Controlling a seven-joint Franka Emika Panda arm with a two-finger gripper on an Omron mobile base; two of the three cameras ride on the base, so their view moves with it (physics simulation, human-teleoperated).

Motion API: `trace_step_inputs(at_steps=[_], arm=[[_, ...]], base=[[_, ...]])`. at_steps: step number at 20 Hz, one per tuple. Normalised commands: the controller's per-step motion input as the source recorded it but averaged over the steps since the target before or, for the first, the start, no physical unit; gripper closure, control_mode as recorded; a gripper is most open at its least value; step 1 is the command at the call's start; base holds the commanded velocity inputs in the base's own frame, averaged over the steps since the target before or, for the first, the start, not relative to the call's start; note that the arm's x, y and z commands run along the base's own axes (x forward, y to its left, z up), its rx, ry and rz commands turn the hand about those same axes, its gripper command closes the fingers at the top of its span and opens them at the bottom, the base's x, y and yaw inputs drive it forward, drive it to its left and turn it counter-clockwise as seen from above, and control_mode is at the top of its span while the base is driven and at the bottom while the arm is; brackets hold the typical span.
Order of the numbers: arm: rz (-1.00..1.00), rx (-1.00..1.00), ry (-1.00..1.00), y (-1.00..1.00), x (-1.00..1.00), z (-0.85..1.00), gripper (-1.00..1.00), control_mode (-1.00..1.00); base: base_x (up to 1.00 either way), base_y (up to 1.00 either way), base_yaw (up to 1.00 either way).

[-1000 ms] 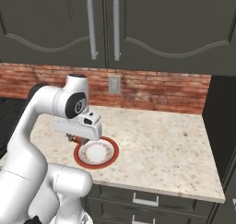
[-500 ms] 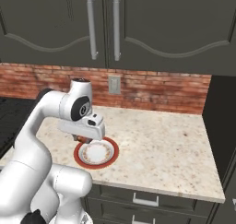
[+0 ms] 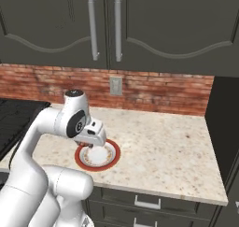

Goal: Pick sweet potato from the fridge and place it on the plate on the counter.

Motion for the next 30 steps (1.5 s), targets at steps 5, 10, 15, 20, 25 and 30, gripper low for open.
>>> trace_step_inputs(at_steps=[5,10,15,20,25,30], arm=[[0.03,0.0,-0.08,-0.04,0.28,-0.37,1.0,-1.0],[0.02,0.0,0.0,-0.02,0.32,-0.23,1.0,-1.0],[0.02,0.0,0.0,-0.01,0.1,-0.14,1.0,-1.0],[0.0,0.0,0.0,-0.01,0.18,-0.14,1.0,-1.0],[0.0,0.0,0.0,0.0,0.18,-0.21,1.0,-1.0],[0.0,0.0,0.0,0.0,0.13,-0.27,1.0,-1.0]], base=[[0.0,0.0,0.0],[0.0,0.0,0.0],[0.0,0.0,0.0],[0.0,0.0,0.0],[0.0,0.0,0.0],[0.0,0.0,0.0]])
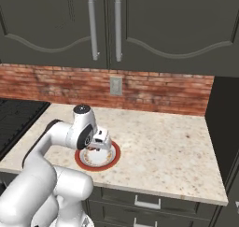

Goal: Pick sweet potato from the fridge and place it on the plate on the counter.

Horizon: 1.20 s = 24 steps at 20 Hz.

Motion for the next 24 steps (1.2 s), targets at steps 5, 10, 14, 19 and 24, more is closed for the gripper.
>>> trace_step_inputs(at_steps=[5,10,14,19,24], arm=[[0.0,0.0,0.0,0.0,0.15,-0.3,1.0,-1.0],[0.0,0.0,0.0,0.0,0.13,-0.35,1.0,-1.0],[0.0,0.0,0.0,0.0,0.11,-0.34,1.0,-1.0],[0.0,0.0,0.0,0.0,0.04,-0.33,1.0,-1.0],[0.0,0.0,0.0,0.0,0.0,-0.27,1.0,-1.0]], base=[[0.0,0.0,0.0],[0.0,0.0,0.0],[0.0,0.0,0.0],[0.0,0.0,0.0],[0.0,0.0,0.0]])
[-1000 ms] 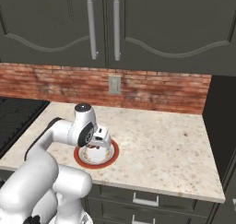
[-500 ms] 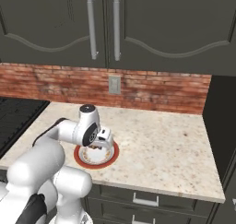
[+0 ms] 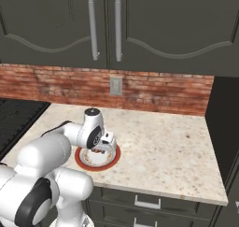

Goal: Pick sweet potato from the fridge and place it on the plate on the counter.

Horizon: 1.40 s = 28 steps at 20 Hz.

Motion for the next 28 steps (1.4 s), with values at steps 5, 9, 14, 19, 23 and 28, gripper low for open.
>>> trace_step_inputs(at_steps=[5,9,14,19,23,28], arm=[[0.0,0.0,0.0,0.0,0.0,-0.23,1.0,-1.0],[0.0,0.0,0.0,0.0,0.0,-0.06,-1.0,-1.0],[0.0,0.0,0.0,0.0,0.0,0.0,-1.0,-1.0],[0.0,0.0,0.0,0.0,0.0,0.0,-1.0,-1.0],[0.0,0.0,0.0,0.0,0.0,0.0,-1.0,-1.0],[0.0,0.0,0.0,0.0,-0.17,0.34,-1.0,-1.0]], base=[[0.0,0.0,0.0],[0.0,0.0,0.0],[0.0,0.0,0.0],[0.0,0.0,0.0],[0.0,0.0,0.0],[0.0,0.0,0.0]])
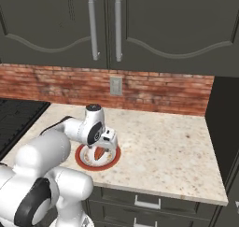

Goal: Pick sweet potato from the fridge and place it on the plate on the counter.

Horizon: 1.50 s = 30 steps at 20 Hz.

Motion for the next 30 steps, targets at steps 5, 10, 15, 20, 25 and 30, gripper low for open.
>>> trace_step_inputs(at_steps=[5,10,15,20,25,30], arm=[[0.0,0.0,0.0,0.0,-0.54,0.72,-1.0,-1.0],[0.0,-0.01,0.0,0.0,-0.76,0.8,-1.0,-1.0],[0.0,-0.08,-0.1,0.23,-0.75,0.87,-1.0,-1.0],[0.0,-0.08,-0.14,0.3,-0.69,0.83,-1.0,-1.0],[0.0,-0.01,-0.14,0.08,-0.82,0.8,-1.0,-1.0],[0.0,0.0,-0.03,0.0,-0.54,0.57,-1.0,-1.0]], base=[[0.0,0.0,0.0],[0.0,0.0,0.0],[0.0,0.0,0.0],[0.0,0.0,0.0],[0.0,0.0,0.0],[0.0,0.0,0.0]])
